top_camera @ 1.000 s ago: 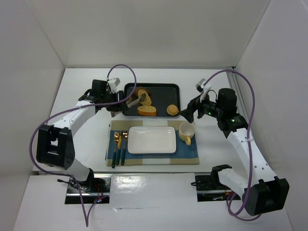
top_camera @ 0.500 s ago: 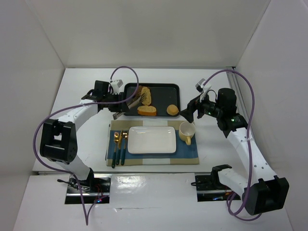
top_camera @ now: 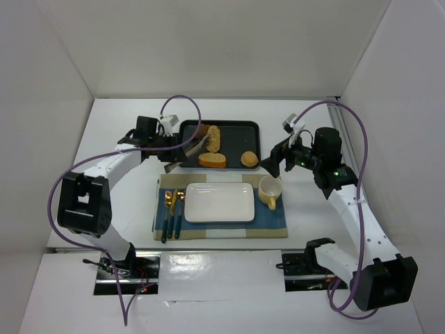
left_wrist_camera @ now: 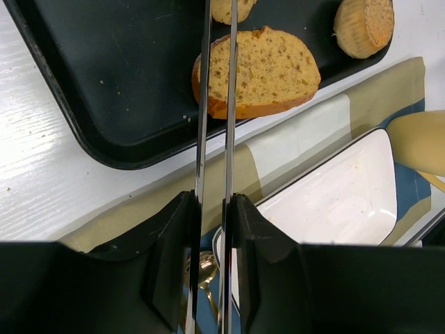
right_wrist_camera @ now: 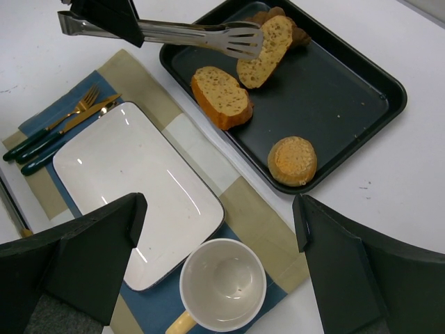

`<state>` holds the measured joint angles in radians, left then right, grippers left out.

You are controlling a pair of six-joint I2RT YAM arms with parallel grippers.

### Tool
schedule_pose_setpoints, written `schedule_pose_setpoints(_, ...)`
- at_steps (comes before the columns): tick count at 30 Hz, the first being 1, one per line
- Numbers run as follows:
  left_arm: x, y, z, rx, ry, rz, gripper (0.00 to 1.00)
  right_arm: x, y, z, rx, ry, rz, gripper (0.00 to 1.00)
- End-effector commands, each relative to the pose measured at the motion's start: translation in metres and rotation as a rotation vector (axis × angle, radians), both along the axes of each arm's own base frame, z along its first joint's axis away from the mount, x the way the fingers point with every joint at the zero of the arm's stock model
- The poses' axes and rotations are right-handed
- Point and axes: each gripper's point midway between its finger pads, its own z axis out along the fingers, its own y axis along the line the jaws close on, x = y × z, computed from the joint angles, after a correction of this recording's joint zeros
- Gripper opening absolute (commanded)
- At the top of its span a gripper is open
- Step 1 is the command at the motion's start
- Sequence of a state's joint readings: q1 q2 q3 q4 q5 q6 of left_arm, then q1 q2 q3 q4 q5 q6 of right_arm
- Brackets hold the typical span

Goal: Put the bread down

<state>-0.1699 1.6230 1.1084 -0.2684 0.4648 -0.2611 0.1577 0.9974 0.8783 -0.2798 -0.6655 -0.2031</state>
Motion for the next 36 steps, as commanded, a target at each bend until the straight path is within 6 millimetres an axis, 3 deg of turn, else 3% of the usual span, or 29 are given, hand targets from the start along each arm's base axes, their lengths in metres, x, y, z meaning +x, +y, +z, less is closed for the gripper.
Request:
schedule_pose_setpoints(1,0.002,-0.007,0.024,-0.031,-0.080,-0.042,0.00,0.000,0.002,0.018,0.004,-0.051,0.012,1.00)
schedule_pose_setpoints(3,0.000,-0.008,0.036,-0.042,-0.109,-0.048,0.00,0.000,0.002,0.018,0.004,-0.051,0.012,1.00)
schedule_pose_setpoints(4,-0.002,-0.007,0.031,-0.040,-0.097,-0.048,0.00,0.000,0.002,0.018,0.004,-0.051,0.012,1.00)
schedule_pose_setpoints(10,-0.008,-0.007,0.050,-0.053,-0.147,-0.043,0.00,0.000,0.002,0.018,0.004,-0.051,0.012,1.00)
schedule_pose_setpoints(15,-0.013,-0.006,0.052,-0.060,-0.145,-0.037,0.00,0.000,0.002,0.018,0.004,-0.051,0.012,1.00)
schedule_pose_setpoints(17,-0.019,-0.008,0.065,-0.082,-0.158,-0.033,0.00,0.000,0.002,0.018,0.004,-0.051,0.012,1.00)
schedule_pose_setpoints(22,-0.051,-0.015,0.077,-0.096,-0.136,-0.053,0.00,-0.001,0.002,0.021,0.005,-0.060,0.012,1.00)
schedule_pose_setpoints(29,-0.113,-0.021,0.097,-0.108,-0.091,-0.070,0.00,-0.001,0.002,0.021,0.005,-0.060,0.012,1.00)
schedule_pose_setpoints(36,-0.174,-0.020,0.077,-0.122,0.048,-0.063,0.00,0.000,0.001,0.021,0.002,-0.061,0.003,1.00)
